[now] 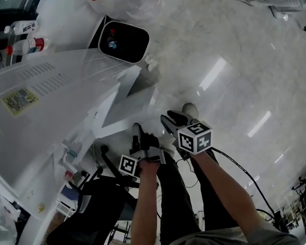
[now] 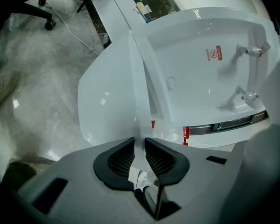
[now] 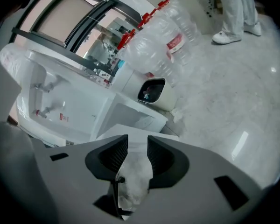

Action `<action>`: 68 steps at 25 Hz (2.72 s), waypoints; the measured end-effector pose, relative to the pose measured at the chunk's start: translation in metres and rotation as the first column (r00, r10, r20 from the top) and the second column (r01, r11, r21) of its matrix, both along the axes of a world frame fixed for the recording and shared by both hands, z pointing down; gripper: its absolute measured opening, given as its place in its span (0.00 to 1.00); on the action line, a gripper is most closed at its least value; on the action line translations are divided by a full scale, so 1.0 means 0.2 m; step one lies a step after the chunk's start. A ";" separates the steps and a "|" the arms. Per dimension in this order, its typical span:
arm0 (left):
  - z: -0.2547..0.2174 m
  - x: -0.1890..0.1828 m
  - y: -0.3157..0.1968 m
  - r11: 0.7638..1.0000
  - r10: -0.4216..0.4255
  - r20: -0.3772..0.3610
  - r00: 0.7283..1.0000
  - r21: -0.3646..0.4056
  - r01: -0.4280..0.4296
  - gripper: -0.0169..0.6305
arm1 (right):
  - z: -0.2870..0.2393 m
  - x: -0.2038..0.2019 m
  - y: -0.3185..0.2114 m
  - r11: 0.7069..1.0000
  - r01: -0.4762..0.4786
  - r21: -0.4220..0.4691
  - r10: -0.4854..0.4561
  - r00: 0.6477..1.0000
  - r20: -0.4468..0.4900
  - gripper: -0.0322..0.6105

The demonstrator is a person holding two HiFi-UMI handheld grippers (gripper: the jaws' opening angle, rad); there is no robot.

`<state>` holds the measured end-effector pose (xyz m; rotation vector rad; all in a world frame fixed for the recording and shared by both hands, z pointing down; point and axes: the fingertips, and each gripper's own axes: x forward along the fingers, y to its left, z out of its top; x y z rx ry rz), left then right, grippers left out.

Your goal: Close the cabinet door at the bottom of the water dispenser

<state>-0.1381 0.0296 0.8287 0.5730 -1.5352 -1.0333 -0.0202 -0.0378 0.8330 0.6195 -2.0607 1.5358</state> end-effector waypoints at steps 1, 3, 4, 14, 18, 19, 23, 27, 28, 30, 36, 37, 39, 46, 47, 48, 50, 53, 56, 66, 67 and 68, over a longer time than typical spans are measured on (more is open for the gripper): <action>0.00 0.00 -0.01 1.000 -0.010 -0.003 1.000 0.005 0.010 0.13 | 0.01 0.02 -0.01 1.000 -0.008 -0.007 0.008 1.000 -0.003 0.26; 0.00 -0.01 -0.04 1.000 -0.026 -0.007 1.000 0.017 0.026 0.13 | 0.02 0.06 -0.02 1.000 -0.018 -0.013 0.018 1.000 -0.009 0.26; 0.00 -0.02 -0.06 0.999 -0.033 -0.007 0.999 0.023 0.033 0.13 | 0.02 0.07 -0.02 1.000 -0.020 -0.015 0.020 1.000 -0.010 0.26; -0.01 -0.10 -0.22 0.995 0.064 0.107 0.992 0.068 -0.072 0.14 | 0.00 0.06 0.00 1.000 -0.010 -0.019 0.010 1.000 0.014 0.26; -0.04 -0.10 -0.29 0.961 0.267 0.247 0.932 0.011 -0.278 0.14 | -0.02 0.04 -0.02 1.000 -0.023 -0.010 0.023 0.999 0.034 0.26; -0.04 -0.09 -0.30 0.944 0.319 0.280 0.905 -0.016 -0.328 0.14 | -0.02 0.04 -0.02 1.000 -0.028 -0.007 0.028 0.999 0.040 0.26; -0.01 -0.11 -0.28 0.849 0.527 0.393 0.754 -0.204 -0.487 0.15 | -0.03 0.05 -0.02 0.999 -0.034 -0.009 0.034 0.998 0.048 0.26; 0.02 -0.15 -0.30 0.758 0.652 0.455 0.607 -0.383 -0.527 0.14 | -0.01 0.07 -0.01 0.999 -0.036 -0.014 0.036 0.999 0.040 0.26; 0.03 -0.16 -0.30 0.753 0.658 0.459 0.597 -0.406 -0.518 0.12 | -0.01 0.08 -0.01 0.999 -0.039 -0.017 0.039 0.998 0.039 0.26; 0.03 -0.18 -0.31 0.757 0.652 0.466 0.598 -0.433 -0.489 0.08 | -0.01 0.09 0.00 0.999 -0.044 -0.022 0.045 0.998 0.036 0.26; 0.04 -0.23 -0.34 0.788 0.611 0.484 0.626 -0.442 -0.427 0.04 | 0.00 0.12 -0.01 0.998 -0.049 -0.025 0.050 0.998 0.031 0.26; 0.04 -0.24 -0.35 0.791 0.607 0.486 0.629 -0.442 -0.423 0.04 | 0.00 0.12 -0.01 0.998 -0.050 -0.025 0.051 0.998 0.030 0.26; 0.04 -0.26 -0.37 0.798 0.598 0.489 0.635 -0.439 -0.413 0.04 | 0.00 0.13 -0.01 0.998 -0.054 -0.026 0.054 0.998 0.028 0.26; 0.03 -0.35 -0.44 0.823 0.562 0.508 0.653 -0.424 -0.378 0.04 | 0.01 0.14 -0.03 0.998 -0.063 -0.021 0.063 0.998 0.028 0.26; 0.03 -0.36 -0.45 0.826 0.557 0.511 0.655 -0.424 -0.372 0.04 | 0.01 0.15 -0.03 0.998 -0.066 -0.022 0.066 0.997 0.027 0.26; 0.03 -0.37 -0.45 0.831 0.549 0.514 0.659 -0.423 -0.362 0.04 | 0.01 0.15 -0.03 0.997 -0.067 -0.024 0.068 0.997 0.027 0.26; 0.03 -0.40 -0.44 0.840 0.532 0.517 0.671 -0.420 -0.342 0.04 | 0.01 0.16 -0.02 0.997 -0.067 -0.025 0.068 0.997 0.028 0.26; 0.03 -0.40 -0.44 0.839 0.536 0.516 0.668 -0.416 -0.351 0.04 | 0.01 0.16 -0.01 0.997 -0.069 -0.025 0.069 0.997 0.028 0.26; 0.02 -0.35 -0.42 0.831 0.551 0.509 0.662 -0.407 -0.379 0.04 | 0.00 0.16 0.00 0.997 -0.070 -0.020 0.070 0.997 0.029 0.26; -0.17 -0.09 -0.30 0.754 0.654 0.509 0.560 -0.384 -0.532 0.04 | -0.12 0.15 0.07 0.993 -0.103 0.048 0.103 0.995 0.001 0.14; -0.21 -0.07 -0.28 0.749 0.659 0.512 0.551 -0.381 -0.542 0.04 | -0.13 0.15 0.09 0.993 -0.111 0.046 0.111 0.994 0.003 0.14; -0.25 -0.06 -0.27 0.745 0.663 0.514 0.544 -0.378 -0.550 0.04 | -0.15 0.14 0.12 0.992 -0.118 0.046 0.118 0.993 0.005 0.13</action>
